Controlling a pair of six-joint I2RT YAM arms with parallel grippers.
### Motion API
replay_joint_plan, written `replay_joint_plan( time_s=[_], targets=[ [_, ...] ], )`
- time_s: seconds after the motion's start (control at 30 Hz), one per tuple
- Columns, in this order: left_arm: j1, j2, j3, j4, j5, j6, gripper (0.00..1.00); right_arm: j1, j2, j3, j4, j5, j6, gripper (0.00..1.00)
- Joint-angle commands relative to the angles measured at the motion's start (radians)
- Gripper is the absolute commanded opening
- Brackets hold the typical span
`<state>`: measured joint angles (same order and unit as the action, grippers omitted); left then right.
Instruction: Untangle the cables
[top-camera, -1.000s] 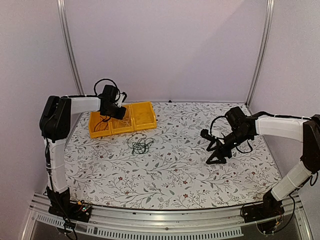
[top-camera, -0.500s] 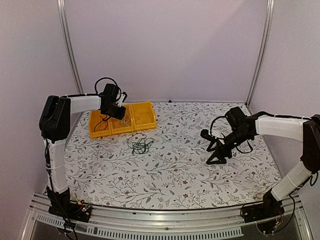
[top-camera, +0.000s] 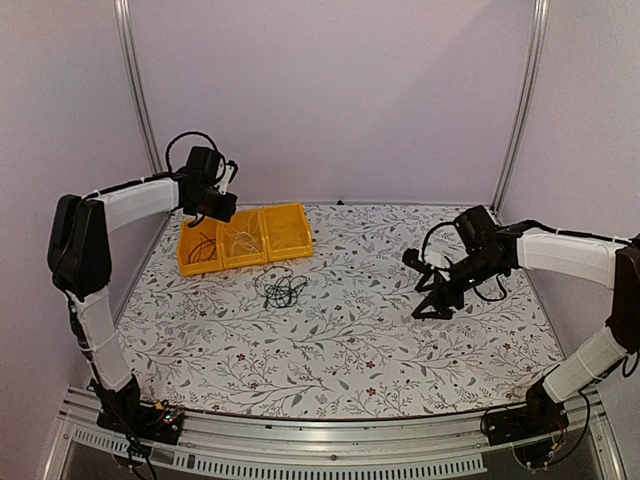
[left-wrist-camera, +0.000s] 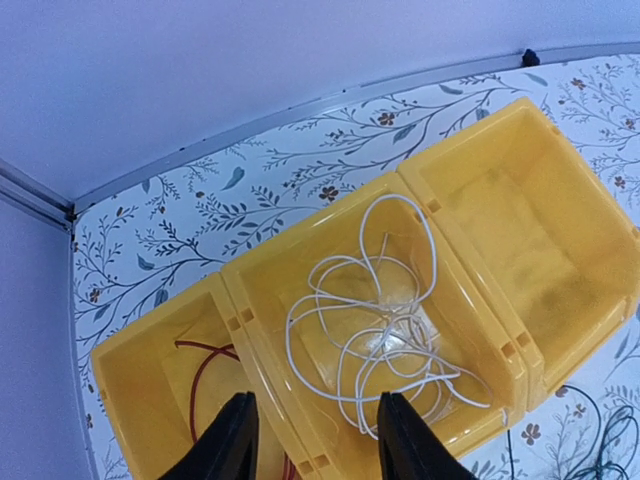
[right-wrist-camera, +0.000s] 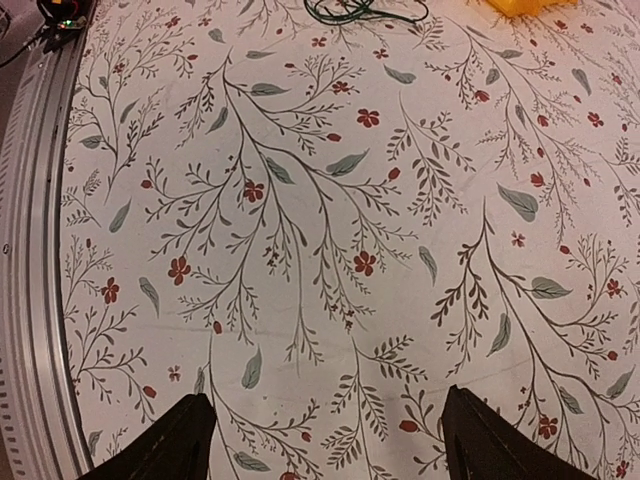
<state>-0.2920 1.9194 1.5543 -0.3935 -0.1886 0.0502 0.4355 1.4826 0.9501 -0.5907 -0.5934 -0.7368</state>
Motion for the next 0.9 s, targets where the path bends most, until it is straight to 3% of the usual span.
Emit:
replay_joint_plan(
  time_s=[0.0,0.13,0.33,0.53,0.73,0.87],
  targets=[
    [-0.034,-0.090,-0.051,-0.004,0.129,-0.041,0.42,-0.002,-0.049,0.051,0.052,0.057,0.051,0.82],
    [-0.138,-0.283,-0.274,0.150,0.262,-0.047,0.41,-0.002,-0.083,0.090,0.085,0.128,0.089,0.82],
    [-0.200,-0.342,-0.408,0.097,0.299,-0.297,0.41,-0.015,-0.094,0.151,0.168,0.191,0.164,0.83],
    [-0.168,-0.268,-0.429,0.048,0.215,-0.487,0.41,-0.017,-0.018,0.228,0.102,0.124,0.209,0.86],
    [-0.165,-0.196,-0.544,0.290,0.267,-0.612,0.41,-0.018,-0.047,0.145,0.140,0.010,0.235,0.86],
    [-0.167,-0.082,-0.495,0.263,0.264,-0.623,0.42,-0.017,-0.086,0.105,0.164,0.047,0.218,0.86]
  ],
)
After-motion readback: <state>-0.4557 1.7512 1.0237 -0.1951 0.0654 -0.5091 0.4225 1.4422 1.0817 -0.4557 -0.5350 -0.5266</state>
